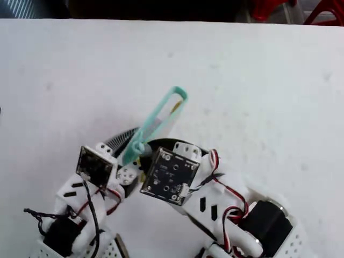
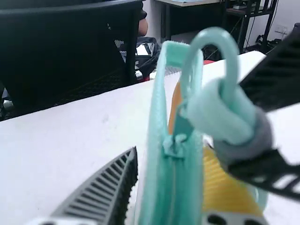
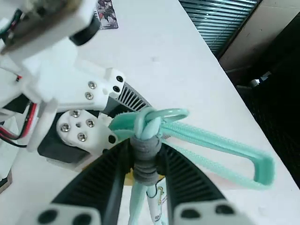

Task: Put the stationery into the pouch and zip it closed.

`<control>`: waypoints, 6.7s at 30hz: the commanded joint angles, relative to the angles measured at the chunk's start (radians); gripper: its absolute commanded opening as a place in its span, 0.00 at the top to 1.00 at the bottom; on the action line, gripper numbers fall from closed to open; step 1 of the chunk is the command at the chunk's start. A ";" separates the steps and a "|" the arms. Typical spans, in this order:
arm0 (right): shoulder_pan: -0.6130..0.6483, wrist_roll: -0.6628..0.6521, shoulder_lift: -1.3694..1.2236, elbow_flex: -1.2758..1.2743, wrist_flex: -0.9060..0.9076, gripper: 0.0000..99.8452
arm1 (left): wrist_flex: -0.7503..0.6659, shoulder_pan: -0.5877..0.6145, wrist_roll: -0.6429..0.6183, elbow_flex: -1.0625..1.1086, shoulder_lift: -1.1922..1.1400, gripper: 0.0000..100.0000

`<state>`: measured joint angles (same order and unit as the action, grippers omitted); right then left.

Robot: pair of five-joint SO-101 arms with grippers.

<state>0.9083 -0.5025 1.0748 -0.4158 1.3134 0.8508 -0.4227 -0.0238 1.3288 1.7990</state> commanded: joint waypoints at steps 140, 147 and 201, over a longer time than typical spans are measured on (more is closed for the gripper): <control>-1.023 0.184 -0.825 0.253 -0.828 0.98 | 0.092 -0.004 0.146 0.008 -0.002 0.98; -1.024 0.114 -0.872 0.252 -0.834 0.98 | 0.092 -0.002 0.146 0.008 -0.002 0.98; -0.510 0.270 -0.259 0.448 0.341 0.76 | -0.157 0.193 0.147 0.015 -0.010 0.98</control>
<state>0.4542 -0.2432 0.8293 0.0522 1.6418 0.7986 -0.3015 0.1082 1.3487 1.7898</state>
